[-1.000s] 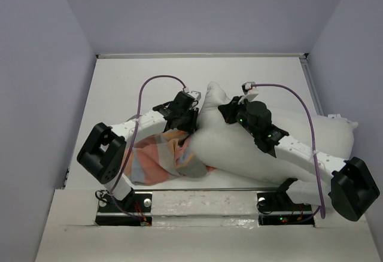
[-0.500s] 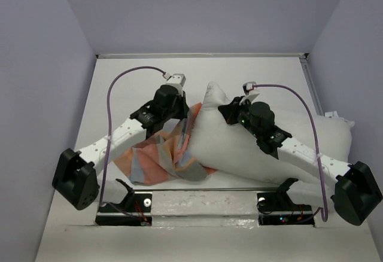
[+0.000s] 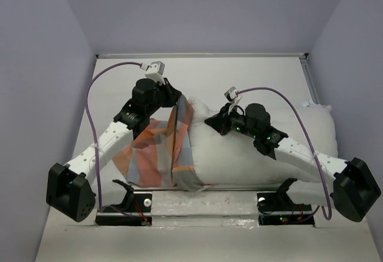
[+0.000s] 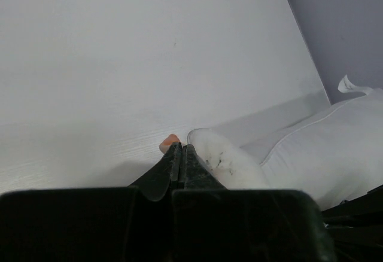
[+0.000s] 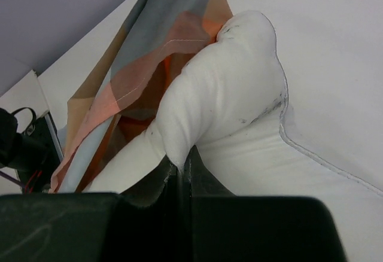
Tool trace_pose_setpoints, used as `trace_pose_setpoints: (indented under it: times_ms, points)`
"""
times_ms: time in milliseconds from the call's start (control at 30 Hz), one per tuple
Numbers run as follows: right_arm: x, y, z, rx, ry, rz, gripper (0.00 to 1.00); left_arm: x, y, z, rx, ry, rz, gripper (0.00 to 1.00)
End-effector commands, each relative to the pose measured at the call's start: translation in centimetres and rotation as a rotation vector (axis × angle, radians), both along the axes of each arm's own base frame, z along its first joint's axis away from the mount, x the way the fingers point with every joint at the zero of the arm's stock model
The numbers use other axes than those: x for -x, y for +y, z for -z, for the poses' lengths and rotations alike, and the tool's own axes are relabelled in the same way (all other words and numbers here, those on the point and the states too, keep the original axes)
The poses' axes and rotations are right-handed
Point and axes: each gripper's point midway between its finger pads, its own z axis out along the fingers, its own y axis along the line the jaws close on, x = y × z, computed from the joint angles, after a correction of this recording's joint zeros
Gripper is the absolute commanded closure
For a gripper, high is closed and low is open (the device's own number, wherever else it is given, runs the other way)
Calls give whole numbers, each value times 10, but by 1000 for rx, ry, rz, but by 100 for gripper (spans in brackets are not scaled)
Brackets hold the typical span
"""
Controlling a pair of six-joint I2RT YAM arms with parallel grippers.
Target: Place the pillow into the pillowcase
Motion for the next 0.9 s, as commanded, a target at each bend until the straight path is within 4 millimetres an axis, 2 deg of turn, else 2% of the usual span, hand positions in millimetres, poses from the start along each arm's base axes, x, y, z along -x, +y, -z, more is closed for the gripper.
trace_pose_setpoints:
  times_ms: [0,67,233,333,600,733,867]
  points:
    - [39,24,-8,-3,-28,-219,100,-11,-8,-65,132,-176,23,100]
    - [46,22,-8,-4,-45,-231,100,-13,-6,-71,140,-189,15,100]
    - [45,4,-17,-29,-93,-142,100,-19,2,-78,158,-200,-33,100]
    - [57,-2,-21,-49,-117,-159,100,-22,9,-78,180,-201,-70,100]
    - [84,15,3,32,-16,-350,100,-25,20,-106,241,-263,-107,100]
    - [92,26,18,80,21,-392,100,-27,18,-111,244,-275,-96,100]
    - [99,27,18,81,9,-416,100,-33,23,-106,222,-269,-111,100]
